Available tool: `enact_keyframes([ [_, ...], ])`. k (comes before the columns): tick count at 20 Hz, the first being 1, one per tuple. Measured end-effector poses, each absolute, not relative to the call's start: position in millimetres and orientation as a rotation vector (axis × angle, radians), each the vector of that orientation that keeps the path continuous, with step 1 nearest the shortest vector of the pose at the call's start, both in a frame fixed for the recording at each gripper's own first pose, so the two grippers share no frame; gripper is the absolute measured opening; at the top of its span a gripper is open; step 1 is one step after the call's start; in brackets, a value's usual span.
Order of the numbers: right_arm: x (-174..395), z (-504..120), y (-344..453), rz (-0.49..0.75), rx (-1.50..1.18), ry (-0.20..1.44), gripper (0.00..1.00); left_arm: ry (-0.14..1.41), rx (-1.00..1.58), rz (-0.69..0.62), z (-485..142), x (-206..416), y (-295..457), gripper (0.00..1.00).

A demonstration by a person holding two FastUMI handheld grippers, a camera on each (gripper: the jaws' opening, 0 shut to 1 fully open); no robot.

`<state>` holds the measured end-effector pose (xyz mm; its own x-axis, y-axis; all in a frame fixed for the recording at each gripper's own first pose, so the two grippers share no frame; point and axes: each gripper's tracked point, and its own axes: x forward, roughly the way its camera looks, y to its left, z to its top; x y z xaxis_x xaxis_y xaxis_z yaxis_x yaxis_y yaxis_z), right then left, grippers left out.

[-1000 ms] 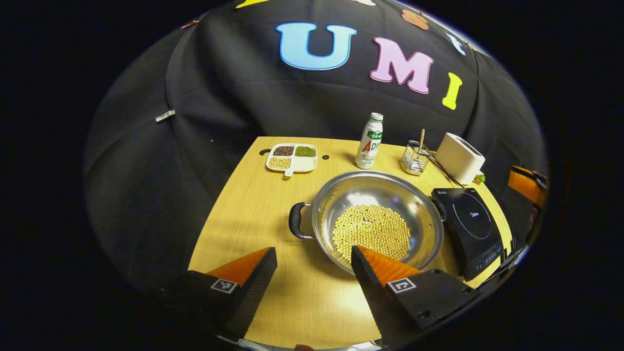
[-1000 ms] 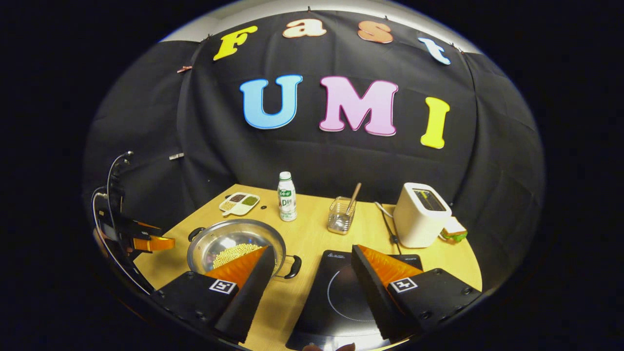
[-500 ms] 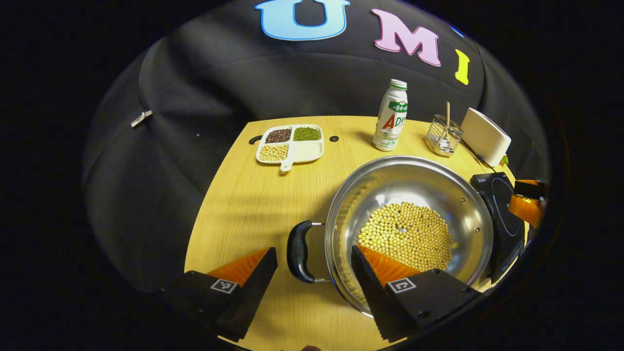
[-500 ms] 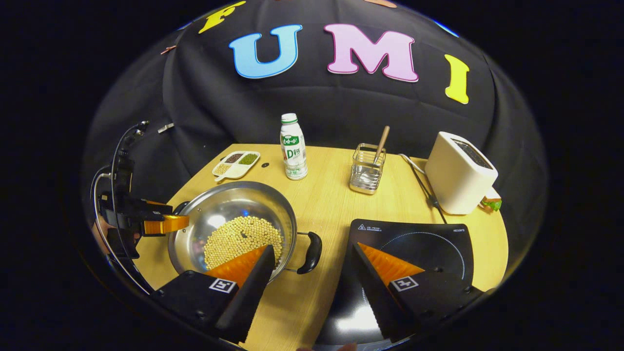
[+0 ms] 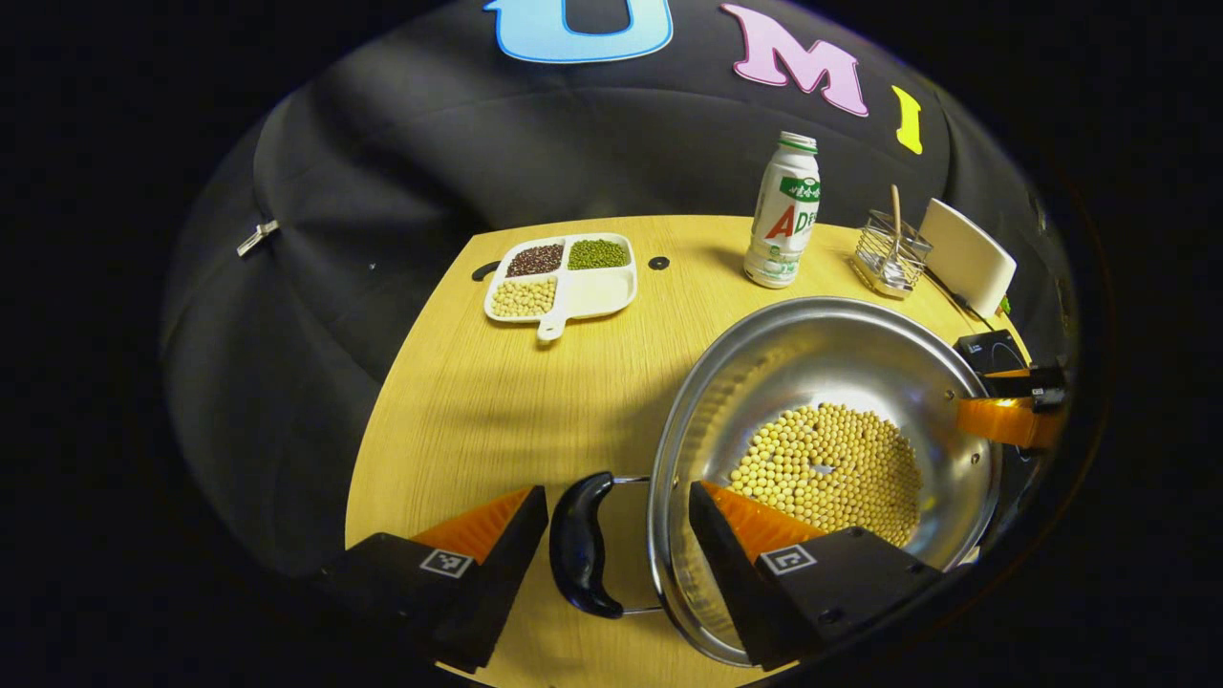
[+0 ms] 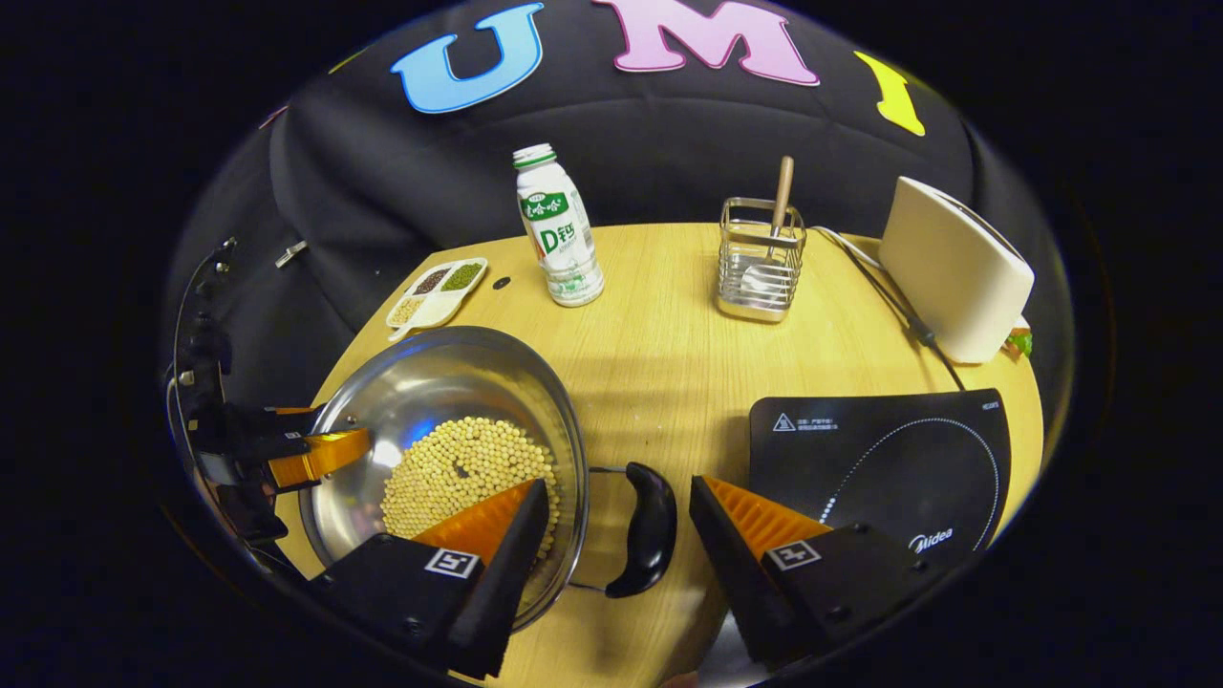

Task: First push the handle of the pot to place it horizontally, then grasp the pot with both hands and set it on the induction cooktop.

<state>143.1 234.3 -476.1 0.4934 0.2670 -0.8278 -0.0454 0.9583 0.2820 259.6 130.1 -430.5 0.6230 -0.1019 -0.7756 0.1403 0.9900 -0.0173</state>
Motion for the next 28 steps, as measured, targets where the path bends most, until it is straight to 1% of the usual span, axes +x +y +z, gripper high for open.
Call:
enact_keyframes([
  [1,141.8,-481.1,236.2,0.188,0.233,1.053,0.92,0.890,0.046,-0.142,-432.1,260.5,129.5,0.91],
  [2,141.0,-485.9,236.2,0.181,0.225,1.063,0.92,0.890,0.040,-0.153,-433.6,261.7,126.3,0.84],
  [3,139.7,-488.6,235.5,0.175,0.214,1.070,0.84,0.895,0.033,-0.162,-436.1,261.5,123.1,0.82],
  [4,138.8,-491.4,231.8,0.163,0.203,1.076,0.80,0.900,0.033,-0.160,-435.9,260.3,123.6,0.77],
  [5,140.4,-491.8,233.0,0.148,0.220,1.074,0.66,0.897,0.031,-0.160,-436.3,260.2,123.9,0.77],
  [6,141.2,-490.4,233.0,0.140,0.232,1.078,0.66,0.909,0.028,-0.167,-438.4,258.3,124.4,0.76],
  [7,141.3,-491.7,232.7,0.142,0.232,1.075,0.59,0.905,0.021,-0.171,-438.7,258.3,124.3,0.76],
  [8,141.5,-491.7,232.5,0.145,0.225,1.081,0.57,0.905,0.019,-0.178,-436.7,256.9,123.8,0.74],
  [9,139.8,-492.5,232.8,0.144,0.222,1.090,0.60,0.908,0.016,-0.182,-435.1,254.4,123.3,0.72],
  [10,137.8,-490.5,232.1,0.146,0.230,1.102,0.60,0.903,0.003,-0.180,-434.1,253.4,122.9,0.68],
  [12,131.5,-485.8,230.5,0.160,0.230,1.117,0.53,0.917,-0.034,-0.174,-430.5,241.8,120.8,0.64],
  [13,130.0,-482.2,228.0,0.167,0.223,1.112,0.57,0.915,-0.047,-0.172,-425.4,236.7,119.4,0.63],
  [15,127.1,-469.8,223.9,0.169,0.225,1.109,0.57,0.906,-0.045,-0.172,-412.8,229.5,117.7,0.60],
  [16,126.4,-463.9,221.0,0.168,0.226,1.111,0.57,0.907,-0.038,-0.171,-405.5,226.7,115.9,0.62],
  [21,114.5,-427.8,194.4,0.165,0.249,1.101,0.57,0.902,-0.010,-0.186,-365.5,211.0,95.2,0.61],
  [22,111.8,-422.1,187.0,0.163,0.254,1.099,0.52,0.900,-0.005,-0.190,-358.3,208.0,90.6,0.59],
  [23,108.9,-418.0,180.4,0.160,0.261,1.100,0.52,0.896,0.000,-0.195,-352.0,206.8,83.4,0.59],
  [24,107.7,-412.7,172.1,0.154,0.267,1.094,0.52,0.893,0.005,-0.201,-347.1,205.2,76.6,0.61],
  [25,107.5,-407.5,164.7,0.148,0.266,1.081,0.52,0.889,0.005,-0.205,-342.0,204.0,69.9,0.59],
  [26,107.3,-402.6,156.9,0.145,0.262,1.070,0.57,0.887,0.003,-0.209,-337.1,202.4,63.1,0.61],
  [27,105.6,-398.8,150.2,0.142,0.260,1.063,0.57,0.882,-0.001,-0.210,-332.3,201.1,56.4,0.61],
  [28,104.5,-395.0,143.5,0.140,0.259,1.056,0.52,0.878,-0.005,-0.212,-327.6,199.1,51.1,0.61],
])
